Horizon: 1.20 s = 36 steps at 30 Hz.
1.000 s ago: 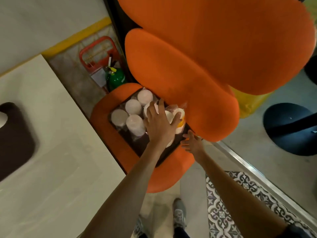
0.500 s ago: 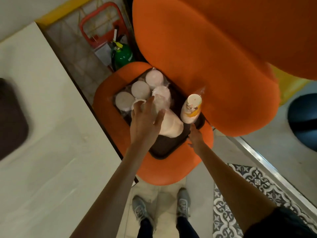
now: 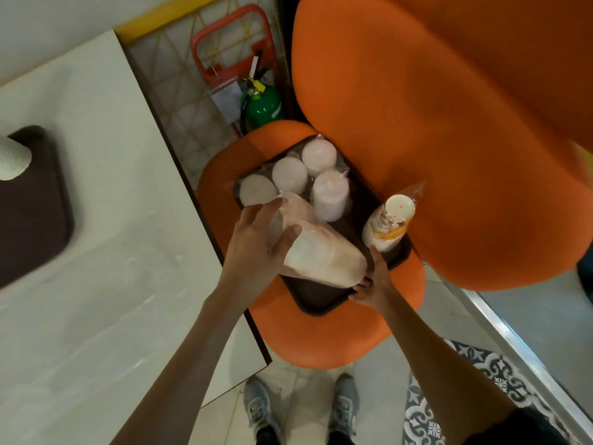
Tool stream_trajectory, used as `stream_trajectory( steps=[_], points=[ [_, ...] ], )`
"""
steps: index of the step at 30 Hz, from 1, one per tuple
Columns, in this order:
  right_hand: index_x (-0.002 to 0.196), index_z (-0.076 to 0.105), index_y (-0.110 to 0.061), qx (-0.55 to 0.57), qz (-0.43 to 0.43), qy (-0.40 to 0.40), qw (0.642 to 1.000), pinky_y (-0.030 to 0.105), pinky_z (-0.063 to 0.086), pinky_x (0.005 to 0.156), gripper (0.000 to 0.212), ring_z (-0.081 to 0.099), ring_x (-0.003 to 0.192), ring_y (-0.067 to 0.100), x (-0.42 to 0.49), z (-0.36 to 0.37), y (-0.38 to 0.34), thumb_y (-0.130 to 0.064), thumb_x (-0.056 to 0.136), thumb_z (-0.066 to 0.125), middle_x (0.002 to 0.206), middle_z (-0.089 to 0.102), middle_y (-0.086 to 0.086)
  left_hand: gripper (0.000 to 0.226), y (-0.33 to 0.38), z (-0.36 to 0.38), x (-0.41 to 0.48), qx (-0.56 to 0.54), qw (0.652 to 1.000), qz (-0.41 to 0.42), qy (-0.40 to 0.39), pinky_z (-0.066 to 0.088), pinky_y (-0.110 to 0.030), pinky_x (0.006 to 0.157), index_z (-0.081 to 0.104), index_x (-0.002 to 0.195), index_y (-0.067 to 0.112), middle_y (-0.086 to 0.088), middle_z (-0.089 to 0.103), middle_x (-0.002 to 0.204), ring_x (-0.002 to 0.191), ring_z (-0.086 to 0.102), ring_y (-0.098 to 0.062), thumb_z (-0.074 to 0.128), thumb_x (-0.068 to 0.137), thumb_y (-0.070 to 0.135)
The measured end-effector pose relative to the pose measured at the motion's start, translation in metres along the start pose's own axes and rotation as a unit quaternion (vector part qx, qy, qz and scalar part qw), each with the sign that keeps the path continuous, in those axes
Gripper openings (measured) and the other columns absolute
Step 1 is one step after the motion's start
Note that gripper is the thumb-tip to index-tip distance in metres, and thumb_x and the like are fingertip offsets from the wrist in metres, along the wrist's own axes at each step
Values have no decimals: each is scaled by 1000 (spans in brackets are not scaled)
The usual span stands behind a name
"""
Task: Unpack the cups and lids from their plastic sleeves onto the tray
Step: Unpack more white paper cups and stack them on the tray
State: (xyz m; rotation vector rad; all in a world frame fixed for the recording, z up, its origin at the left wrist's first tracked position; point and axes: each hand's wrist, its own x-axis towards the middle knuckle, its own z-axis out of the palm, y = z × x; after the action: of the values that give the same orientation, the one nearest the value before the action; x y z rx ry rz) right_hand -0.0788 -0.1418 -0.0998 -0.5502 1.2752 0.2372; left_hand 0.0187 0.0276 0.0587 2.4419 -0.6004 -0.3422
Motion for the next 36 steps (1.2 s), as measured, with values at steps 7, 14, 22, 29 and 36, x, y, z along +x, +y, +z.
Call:
stream_trajectory(
  steps=[7,14,22,29,36],
  points=[
    [126,44,-18,48,-28,-83,995,53,57,75,67,51,100,40,-69,17,0,-50,73,72,131,47,17,68,30,-54,-26,-76,997,6,9,38,-15,80,44,136,28,2,45,129,113,44,-12,54,81,66],
    [131,46,-21,16,-64,-58,996,65,49,80,123,57,110,43,-101,66,-18,-59,23,92,124,57,14,71,44,-155,-72,-277,950,-144,23,43,-22,94,49,132,36,-4,50,133,120,50,-15,42,73,75],
    [141,30,-25,-30,-233,-25,972,39,56,62,127,56,108,29,-214,166,-39,-64,33,83,127,48,5,64,-11,-234,-128,-416,872,-254,-53,48,-35,89,61,118,33,1,64,123,110,59,-19,41,74,75],
    [144,22,-21,-74,-357,-116,924,47,46,100,99,50,116,24,-298,275,-1,-35,67,83,130,43,1,87,-68,-280,-141,-402,887,-198,-112,47,-38,100,63,116,28,3,69,116,109,64,-16,77,43,73],
    [138,29,-19,-149,-413,-231,868,42,50,95,83,55,113,19,-327,409,64,-22,73,80,128,50,3,76,-152,-325,-146,-400,894,-191,-72,54,-33,89,48,131,27,1,69,112,100,68,-15,75,67,58]
  ],
)
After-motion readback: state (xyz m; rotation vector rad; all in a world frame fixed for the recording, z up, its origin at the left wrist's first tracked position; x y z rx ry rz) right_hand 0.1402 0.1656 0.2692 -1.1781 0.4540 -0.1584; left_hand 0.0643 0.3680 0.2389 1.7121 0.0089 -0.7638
